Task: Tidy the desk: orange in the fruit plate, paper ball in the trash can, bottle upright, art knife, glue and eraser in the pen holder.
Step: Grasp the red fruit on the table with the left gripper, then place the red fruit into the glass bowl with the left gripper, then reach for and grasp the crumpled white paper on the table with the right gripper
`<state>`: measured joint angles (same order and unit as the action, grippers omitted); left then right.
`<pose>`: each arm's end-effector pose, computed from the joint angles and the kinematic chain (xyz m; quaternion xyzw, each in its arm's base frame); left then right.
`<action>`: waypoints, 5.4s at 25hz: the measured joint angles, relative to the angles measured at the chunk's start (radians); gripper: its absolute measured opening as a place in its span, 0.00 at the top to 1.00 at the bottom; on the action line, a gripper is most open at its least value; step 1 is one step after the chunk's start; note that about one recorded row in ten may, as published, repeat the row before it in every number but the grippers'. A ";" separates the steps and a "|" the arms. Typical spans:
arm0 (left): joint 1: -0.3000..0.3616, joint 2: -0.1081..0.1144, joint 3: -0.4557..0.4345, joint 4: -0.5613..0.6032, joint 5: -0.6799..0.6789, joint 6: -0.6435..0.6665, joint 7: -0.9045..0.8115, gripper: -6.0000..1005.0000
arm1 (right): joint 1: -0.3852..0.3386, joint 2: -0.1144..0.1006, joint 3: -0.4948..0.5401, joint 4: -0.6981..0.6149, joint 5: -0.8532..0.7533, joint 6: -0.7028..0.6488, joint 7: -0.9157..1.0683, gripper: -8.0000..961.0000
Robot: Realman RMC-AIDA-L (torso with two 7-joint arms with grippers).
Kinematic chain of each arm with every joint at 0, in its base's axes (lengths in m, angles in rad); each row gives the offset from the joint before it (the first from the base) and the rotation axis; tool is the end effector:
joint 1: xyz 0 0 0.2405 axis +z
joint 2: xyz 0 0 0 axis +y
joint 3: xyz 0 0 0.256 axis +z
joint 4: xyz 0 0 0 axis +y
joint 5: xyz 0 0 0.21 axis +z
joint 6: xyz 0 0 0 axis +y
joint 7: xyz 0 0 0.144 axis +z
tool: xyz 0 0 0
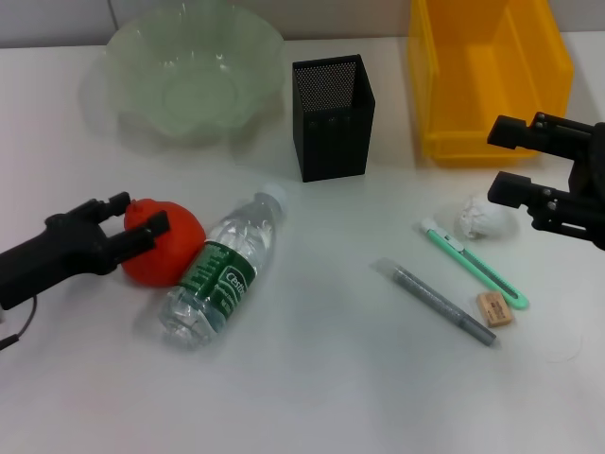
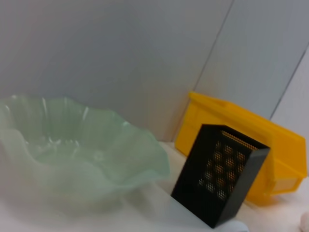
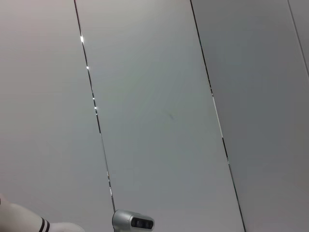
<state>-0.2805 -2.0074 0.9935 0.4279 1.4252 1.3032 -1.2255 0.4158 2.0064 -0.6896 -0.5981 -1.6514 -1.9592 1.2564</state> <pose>-0.3434 0.2827 -0.0040 -0.8488 -0.3490 -0.2940 0.2671 0.2531 0.2785 0.0541 -0.8890 0.1209 0.4334 0.0849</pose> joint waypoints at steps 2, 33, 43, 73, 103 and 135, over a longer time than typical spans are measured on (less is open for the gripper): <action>-0.008 0.000 0.025 0.000 0.000 -0.015 -0.012 0.27 | 0.001 0.001 0.001 0.000 0.000 0.003 0.000 0.31; -0.031 0.000 -0.121 0.073 -0.007 0.145 -0.010 0.74 | -0.003 0.004 0.009 0.000 0.003 0.002 -0.012 0.31; -0.195 -0.057 -0.421 0.121 -0.010 0.081 0.101 0.84 | -0.005 0.017 0.012 0.001 0.006 -0.001 -0.007 0.31; -0.370 -0.066 -0.080 0.030 -0.161 -0.272 0.251 0.37 | -0.030 0.041 0.024 0.001 0.009 0.031 0.001 0.31; -0.222 -0.069 -0.044 -0.078 -0.167 0.022 0.225 0.33 | 0.181 0.074 -0.301 -0.851 -0.982 0.312 1.574 0.32; -0.232 -0.067 -0.044 -0.078 -0.163 -0.058 0.227 0.33 | 0.452 0.072 -0.366 -0.383 -1.144 0.425 1.585 0.38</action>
<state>-0.5124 -2.0739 0.9495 0.3497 1.2622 1.2453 -0.9985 0.8680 2.0780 -1.0554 -0.9814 -2.7959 -1.5338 2.8410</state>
